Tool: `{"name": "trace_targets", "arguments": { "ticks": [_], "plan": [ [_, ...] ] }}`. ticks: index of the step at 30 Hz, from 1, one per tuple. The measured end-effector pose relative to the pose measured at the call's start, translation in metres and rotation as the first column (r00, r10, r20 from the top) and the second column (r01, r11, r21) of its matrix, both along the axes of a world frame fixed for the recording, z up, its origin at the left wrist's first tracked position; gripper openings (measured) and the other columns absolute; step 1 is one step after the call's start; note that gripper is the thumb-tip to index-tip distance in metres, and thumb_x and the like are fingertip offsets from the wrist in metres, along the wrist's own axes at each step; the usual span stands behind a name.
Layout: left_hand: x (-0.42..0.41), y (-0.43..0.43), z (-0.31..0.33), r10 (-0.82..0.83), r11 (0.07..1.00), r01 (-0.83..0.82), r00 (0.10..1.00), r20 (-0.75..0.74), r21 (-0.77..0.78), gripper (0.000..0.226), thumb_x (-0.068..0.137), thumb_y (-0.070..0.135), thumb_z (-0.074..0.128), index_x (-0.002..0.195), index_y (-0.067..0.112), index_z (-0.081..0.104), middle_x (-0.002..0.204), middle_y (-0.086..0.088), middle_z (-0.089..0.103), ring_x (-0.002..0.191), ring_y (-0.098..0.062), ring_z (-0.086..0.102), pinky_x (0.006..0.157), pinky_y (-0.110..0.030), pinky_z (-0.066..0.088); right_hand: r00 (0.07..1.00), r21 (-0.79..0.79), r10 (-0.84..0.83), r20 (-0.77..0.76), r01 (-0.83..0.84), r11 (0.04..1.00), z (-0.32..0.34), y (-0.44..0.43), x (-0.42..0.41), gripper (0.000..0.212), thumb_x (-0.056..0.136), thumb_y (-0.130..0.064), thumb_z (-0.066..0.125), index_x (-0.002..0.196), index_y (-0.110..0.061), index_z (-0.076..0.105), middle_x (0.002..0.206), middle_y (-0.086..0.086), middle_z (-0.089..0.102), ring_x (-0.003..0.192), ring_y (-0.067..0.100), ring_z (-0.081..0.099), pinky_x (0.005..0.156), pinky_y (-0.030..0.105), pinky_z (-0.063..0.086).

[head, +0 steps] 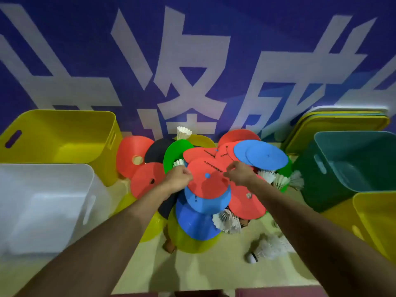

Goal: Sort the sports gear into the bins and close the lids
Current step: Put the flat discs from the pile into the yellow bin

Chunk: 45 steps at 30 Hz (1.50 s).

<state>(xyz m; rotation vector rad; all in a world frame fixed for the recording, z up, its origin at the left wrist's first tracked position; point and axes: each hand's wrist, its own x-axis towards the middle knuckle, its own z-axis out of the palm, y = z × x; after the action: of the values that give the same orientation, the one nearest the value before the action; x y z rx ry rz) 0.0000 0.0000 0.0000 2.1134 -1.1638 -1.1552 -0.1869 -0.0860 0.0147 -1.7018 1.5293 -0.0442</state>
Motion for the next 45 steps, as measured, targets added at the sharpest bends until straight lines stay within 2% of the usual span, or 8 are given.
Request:
{"name": "trace_targets", "arguments": {
  "ticks": [7, 15, 20, 27, 31, 36, 42, 45],
  "plan": [
    [0.002, 0.016, -0.028, 0.024, 0.999, -0.016, 0.987, -0.16, 0.052, 0.049, 0.07, 0.027, 0.058, 0.115, 0.007, 0.056, 0.093, -0.001, 0.061, 0.082, -0.017, 0.057, 0.06, -0.026, 0.04, 0.958, 0.161, -0.284, 0.042, 0.274, 0.948, -0.016, 0.037, 0.001, 0.009, 0.085, -0.009, 0.059, 0.079, -0.003, 0.061, 0.092, 0.014, 0.061, 0.082, 0.027, 0.054, 0.072, 0.037, 0.049],
    [0.003, 0.014, -0.038, 0.186, 0.981, -0.194, 0.932, -0.311, 0.006, 0.02, 0.084, 0.007, 0.051, 0.074, 0.023, 0.052, 0.078, -0.006, 0.056, 0.074, -0.021, 0.051, 0.068, -0.034, 0.041, 0.821, 0.293, -0.541, 0.182, 0.48, 0.827, -0.038, 0.037, 0.004, 0.003, 0.085, -0.001, 0.057, 0.084, -0.003, 0.055, 0.079, 0.015, 0.053, 0.064, 0.023, 0.05, 0.057, 0.03, 0.044],
    [-0.004, 0.01, -0.044, 0.193, 0.979, -0.203, 0.932, -0.307, -0.001, 0.02, 0.085, 0.002, 0.054, 0.102, 0.008, 0.062, 0.092, -0.009, 0.066, 0.084, -0.025, 0.061, 0.079, -0.044, 0.054, 0.837, 0.238, -0.51, 0.196, 0.464, 0.853, -0.049, 0.033, 0.003, 0.002, 0.087, -0.003, 0.057, 0.085, -0.002, 0.058, 0.076, 0.013, 0.055, 0.07, 0.024, 0.055, 0.055, 0.031, 0.046],
    [-0.005, -0.001, -0.02, 0.229, 0.972, -0.233, 0.945, -0.234, 0.011, 0.021, 0.083, 0.002, 0.057, 0.096, 0.018, 0.052, 0.098, -0.008, 0.063, 0.093, -0.027, 0.062, 0.082, -0.044, 0.053, 0.873, 0.249, -0.39, 0.293, 0.324, 0.913, -0.044, 0.017, -0.01, 0.03, 0.084, 0.009, 0.053, 0.062, -0.01, 0.046, 0.059, 0.008, 0.045, 0.049, 0.019, 0.04, 0.044, 0.023, 0.032],
    [-0.008, -0.013, 0.006, 0.244, 0.966, -0.256, 0.942, -0.232, -0.023, 0.016, 0.089, 0.006, 0.059, 0.097, 0.016, 0.05, 0.092, -0.006, 0.062, 0.079, -0.024, 0.061, 0.067, -0.039, 0.053, 0.87, 0.198, -0.34, 0.356, 0.285, 0.938, -0.029, 0.001, -0.01, 0.031, 0.083, 0.008, 0.056, 0.065, -0.015, 0.045, 0.064, 0.007, 0.046, 0.056, 0.018, 0.044, 0.049, 0.026, 0.036],
    [-0.008, -0.029, 0.043, 0.181, 0.972, -0.2, 0.971, -0.156, -0.119, 0.015, 0.092, 0.014, 0.06, 0.106, 0.017, 0.055, 0.106, -0.007, 0.066, 0.096, -0.025, 0.064, 0.086, -0.042, 0.054, 0.842, 0.142, -0.347, 0.412, 0.317, 0.938, -0.004, -0.021, -0.011, 0.011, 0.086, -0.01, 0.063, 0.09, -0.019, 0.061, 0.076, 0.006, 0.057, 0.069, 0.022, 0.053, 0.064, 0.036, 0.051],
    [0.001, -0.047, 0.083, 0.21, 0.93, -0.221, 0.975, -0.067, -0.295, 0.024, 0.091, 0.006, 0.057, 0.114, 0.013, 0.054, 0.11, -0.015, 0.065, 0.1, -0.029, 0.063, 0.088, -0.04, 0.052, 0.813, 0.176, -0.256, 0.523, 0.191, 0.966, 0.018, -0.029, -0.01, 0.015, 0.098, -0.021, 0.049, 0.095, -0.014, 0.062, 0.076, 0.001, 0.058, 0.053, 0.013, 0.053, 0.045, 0.021, 0.046],
    [0.018, -0.044, 0.098, 0.262, 0.909, -0.253, 0.965, -0.016, -0.33, 0.023, 0.091, 0.007, 0.058, 0.114, 0.011, 0.054, 0.095, -0.007, 0.063, 0.09, -0.024, 0.061, 0.078, -0.032, 0.048, 0.82, 0.184, -0.234, 0.522, 0.16, 0.97, 0.028, -0.031, -0.001, 0.015, 0.099, -0.019, 0.049, 0.102, -0.011, 0.06, 0.076, 0.002, 0.062, 0.05, 0.012, 0.056, 0.045, 0.021, 0.048]
  ]
}}
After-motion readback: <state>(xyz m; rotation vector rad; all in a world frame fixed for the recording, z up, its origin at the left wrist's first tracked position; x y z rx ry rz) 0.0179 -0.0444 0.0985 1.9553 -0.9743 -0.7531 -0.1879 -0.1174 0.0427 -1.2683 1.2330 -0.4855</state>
